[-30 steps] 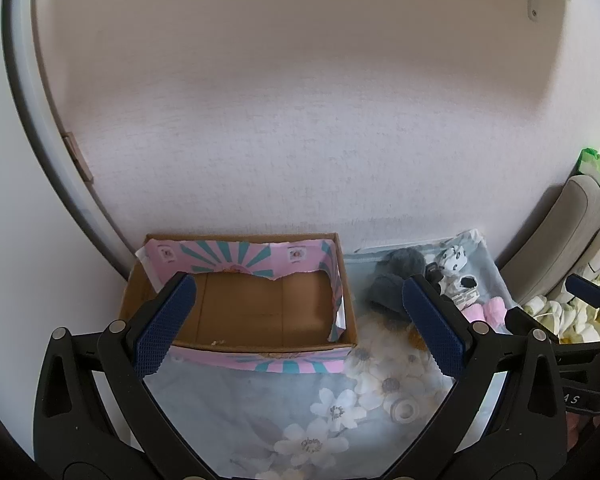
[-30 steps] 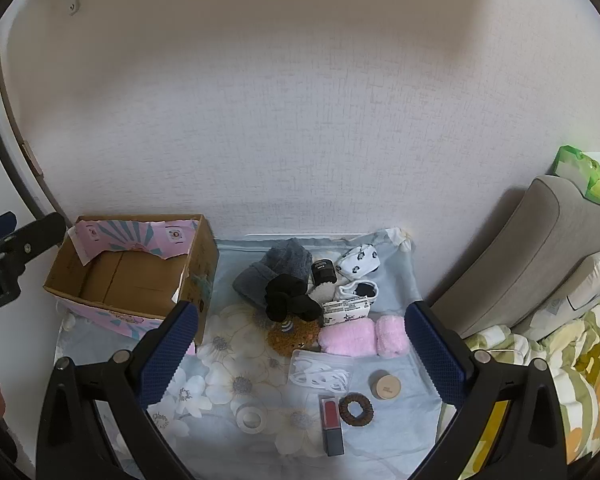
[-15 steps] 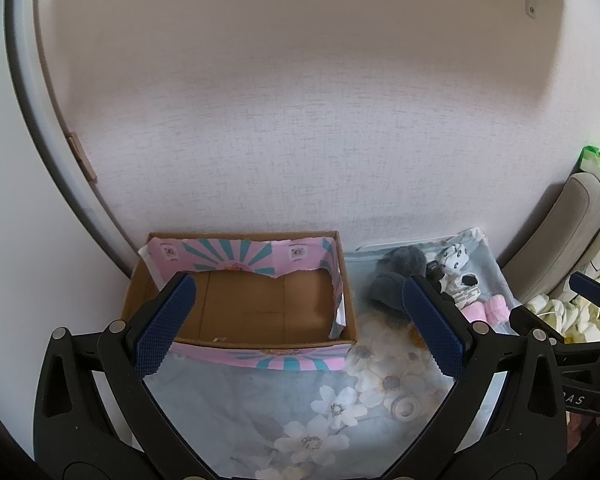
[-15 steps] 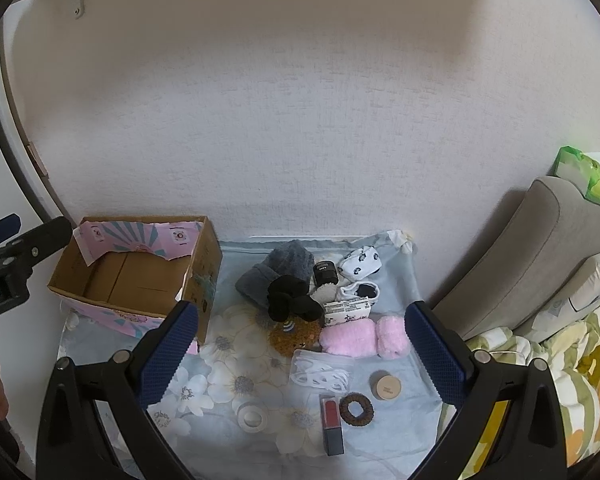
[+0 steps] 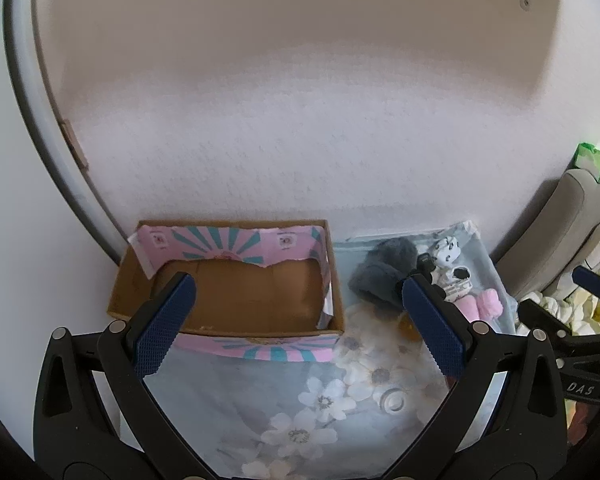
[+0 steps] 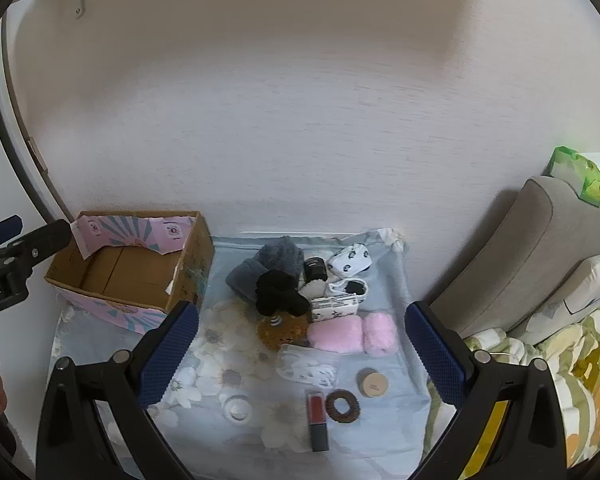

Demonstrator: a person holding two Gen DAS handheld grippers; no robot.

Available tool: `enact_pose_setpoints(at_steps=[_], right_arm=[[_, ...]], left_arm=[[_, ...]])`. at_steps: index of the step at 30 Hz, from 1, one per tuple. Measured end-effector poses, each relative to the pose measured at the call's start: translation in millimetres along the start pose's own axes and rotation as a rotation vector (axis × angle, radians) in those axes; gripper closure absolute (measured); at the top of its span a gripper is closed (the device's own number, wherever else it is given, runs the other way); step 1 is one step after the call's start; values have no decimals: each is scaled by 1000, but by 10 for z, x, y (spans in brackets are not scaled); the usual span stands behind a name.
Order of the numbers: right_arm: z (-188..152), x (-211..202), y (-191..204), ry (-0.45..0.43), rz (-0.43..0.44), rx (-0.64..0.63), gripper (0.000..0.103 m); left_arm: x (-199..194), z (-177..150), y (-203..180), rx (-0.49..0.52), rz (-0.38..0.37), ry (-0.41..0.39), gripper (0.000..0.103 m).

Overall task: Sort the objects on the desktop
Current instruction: 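Move left gripper toward clear ring while right gripper moves toward black plush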

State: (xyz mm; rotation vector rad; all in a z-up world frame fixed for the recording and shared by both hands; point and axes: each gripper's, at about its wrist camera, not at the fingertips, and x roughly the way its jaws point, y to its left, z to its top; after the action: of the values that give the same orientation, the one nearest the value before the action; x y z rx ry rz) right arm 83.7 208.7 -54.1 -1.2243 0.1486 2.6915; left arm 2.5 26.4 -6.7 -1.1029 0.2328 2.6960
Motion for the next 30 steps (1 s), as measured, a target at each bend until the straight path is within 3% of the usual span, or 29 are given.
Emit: enact_pose_setpoints(at_steps=[9, 13, 16, 21, 30], right_arm=[[8, 74, -271, 1, 18, -68, 0], [32, 218, -396, 16, 69, -126, 0], [38, 351, -425, 25, 121, -199, 0], [22, 701, -396, 56, 236, -317, 1], [-120, 1493, -194, 96, 372, -437, 13]], left_arm=[[134, -230, -80, 15, -13, 51, 2], [223, -435, -166, 44, -58, 54, 5], [324, -710, -284, 73, -147, 47, 6], [575, -1276, -558, 157, -223, 13, 7], [1069, -2081, -941, 259, -253, 9, 15]])
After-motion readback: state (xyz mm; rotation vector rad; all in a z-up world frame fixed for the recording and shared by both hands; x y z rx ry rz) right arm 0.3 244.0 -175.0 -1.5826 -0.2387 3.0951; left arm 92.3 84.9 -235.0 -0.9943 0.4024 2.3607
